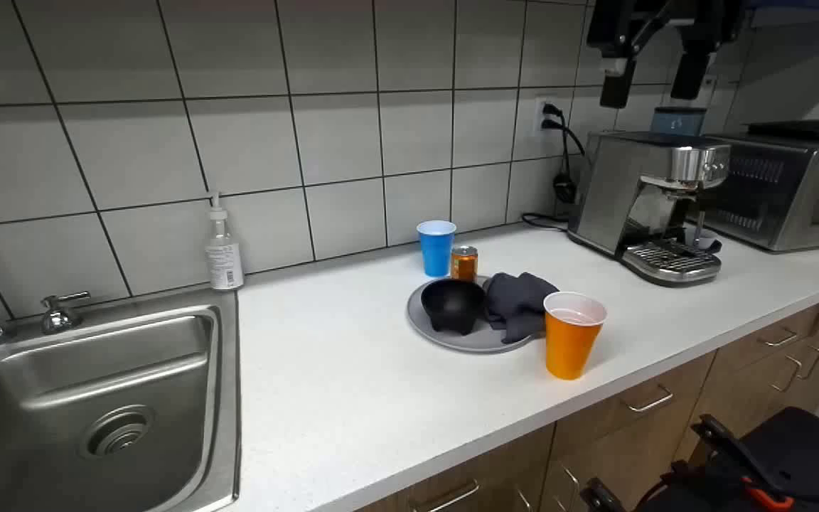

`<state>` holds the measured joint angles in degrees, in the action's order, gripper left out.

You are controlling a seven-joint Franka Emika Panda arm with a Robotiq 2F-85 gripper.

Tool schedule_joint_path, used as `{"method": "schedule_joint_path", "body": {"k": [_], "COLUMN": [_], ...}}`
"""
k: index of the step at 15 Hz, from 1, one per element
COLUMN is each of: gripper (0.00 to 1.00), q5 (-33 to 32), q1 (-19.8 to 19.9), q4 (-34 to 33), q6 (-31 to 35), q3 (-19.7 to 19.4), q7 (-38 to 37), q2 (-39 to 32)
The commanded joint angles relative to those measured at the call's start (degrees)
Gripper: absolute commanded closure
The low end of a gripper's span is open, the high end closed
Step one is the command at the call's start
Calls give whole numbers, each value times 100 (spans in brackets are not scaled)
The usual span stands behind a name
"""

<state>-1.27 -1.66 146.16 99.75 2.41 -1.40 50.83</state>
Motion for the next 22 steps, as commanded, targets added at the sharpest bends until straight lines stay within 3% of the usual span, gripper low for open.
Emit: {"method": "schedule_joint_path", "body": {"k": [1, 16, 19, 22], "gripper": [0, 0, 0, 0], "q5": [0, 0, -146, -349], "q1": [0, 0, 78, 223], "q4": [-16, -16, 289, 786], "q6": [-13, -13, 423, 1383], "q3": [0, 0, 134, 294], "q7": [-1, -1, -183, -593], "q2": [-10, -10, 43, 40]}}
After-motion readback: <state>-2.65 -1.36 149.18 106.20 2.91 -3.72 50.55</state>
